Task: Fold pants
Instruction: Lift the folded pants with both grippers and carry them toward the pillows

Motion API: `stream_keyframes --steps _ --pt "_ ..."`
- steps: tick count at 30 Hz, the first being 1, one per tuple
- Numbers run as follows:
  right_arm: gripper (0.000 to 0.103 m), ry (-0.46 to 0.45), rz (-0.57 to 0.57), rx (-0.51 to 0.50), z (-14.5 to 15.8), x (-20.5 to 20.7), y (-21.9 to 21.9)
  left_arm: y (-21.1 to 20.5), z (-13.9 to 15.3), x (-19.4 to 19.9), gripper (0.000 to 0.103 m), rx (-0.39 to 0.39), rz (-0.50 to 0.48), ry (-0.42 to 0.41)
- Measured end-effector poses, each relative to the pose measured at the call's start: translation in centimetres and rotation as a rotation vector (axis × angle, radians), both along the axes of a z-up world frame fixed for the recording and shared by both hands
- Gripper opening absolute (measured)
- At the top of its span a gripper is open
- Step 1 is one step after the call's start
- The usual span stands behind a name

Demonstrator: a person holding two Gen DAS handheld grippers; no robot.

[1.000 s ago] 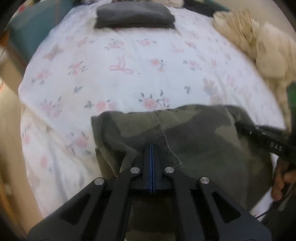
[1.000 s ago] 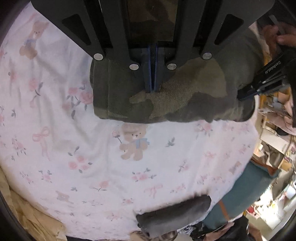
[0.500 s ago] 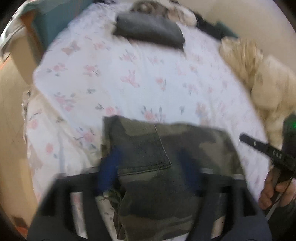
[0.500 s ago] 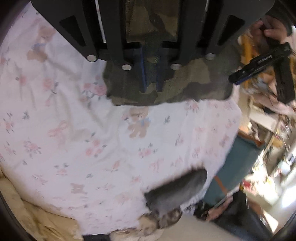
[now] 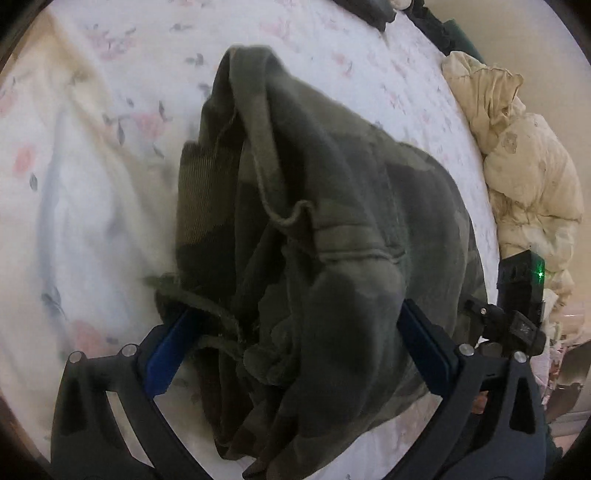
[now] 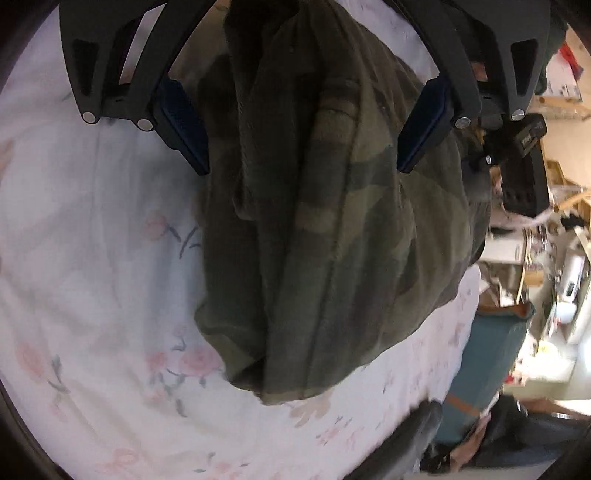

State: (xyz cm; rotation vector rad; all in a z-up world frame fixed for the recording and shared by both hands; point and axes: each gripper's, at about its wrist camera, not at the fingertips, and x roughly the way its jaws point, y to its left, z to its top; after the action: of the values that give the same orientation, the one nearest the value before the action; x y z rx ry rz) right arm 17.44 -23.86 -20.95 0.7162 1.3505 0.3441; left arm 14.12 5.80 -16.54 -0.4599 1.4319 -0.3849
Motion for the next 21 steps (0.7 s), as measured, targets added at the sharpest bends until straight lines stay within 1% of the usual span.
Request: stream_keyframes --steps 1,3,4,6,8,9,10,11,12,13,15,18,19,21 --pt "0.097 -0.012 0.007 -0.010 0.2 -0.1 0.5 -0.1 0.1 0.0 0.103 0.004 0.001 -0.003" --pt "0.079 -0.032 0.036 -0.013 0.5 0.1 1.1 -0.4 0.2 0.2 0.103 0.005 -0.005 -0.008" --pt "0.077 -0.032 0.033 -0.003 0.5 0.2 1.1 -0.6 0.1 0.1 0.102 -0.008 -0.004 -0.006" --pt "0.066 -0.038 0.034 0.013 0.8 0.2 1.0 -0.9 0.1 0.0 0.101 -0.018 -0.013 -0.009" --pt "0.061 -0.061 0.062 0.001 1.3 0.1 1.4 -2.0 -0.1 0.0 0.096 -0.005 -0.059 -0.016" --pt "0.058 -0.066 0.063 -0.010 1.3 0.1 1.6 -2.5 -0.1 0.1 0.082 -0.010 -0.069 -0.011" --pt "0.056 -0.069 0.061 -0.018 1.5 -0.1 1.8 -2.9 0.1 0.2 0.072 -0.016 -0.075 0.002" --pt "0.052 -0.081 0.061 -0.031 1.9 -0.1 2.1 -3.3 0.7 0.2 0.067 -0.003 -0.073 -0.010" --pt "0.049 -0.112 0.064 -0.044 2.9 0.0 2.4 -3.5 1.2 0.1 0.058 0.006 -0.068 -0.025" --pt "0.048 -0.140 0.066 -0.048 3.8 -0.2 2.7 -3.7 1.8 -0.1 0.050 0.012 -0.058 -0.039" --pt "0.046 -0.198 0.070 -0.041 5.9 -0.6 3.0 -4.1 4.0 -0.7 0.044 0.012 -0.067 -0.089" --pt "0.046 -0.284 0.062 -0.042 9.0 -1.1 3.2 -3.9 8.4 -1.4 0.044 -0.025 -0.064 -0.216" --pt "0.046 -0.324 0.046 -0.022 10.5 -1.1 2.9 -3.8 9.3 -1.5 0.044 -0.028 -0.065 -0.243" --pt "0.045 -0.390 0.054 -0.027 13.0 -0.6 3.0 -3.1 12.1 -1.3 0.044 -0.051 -0.050 -0.309"
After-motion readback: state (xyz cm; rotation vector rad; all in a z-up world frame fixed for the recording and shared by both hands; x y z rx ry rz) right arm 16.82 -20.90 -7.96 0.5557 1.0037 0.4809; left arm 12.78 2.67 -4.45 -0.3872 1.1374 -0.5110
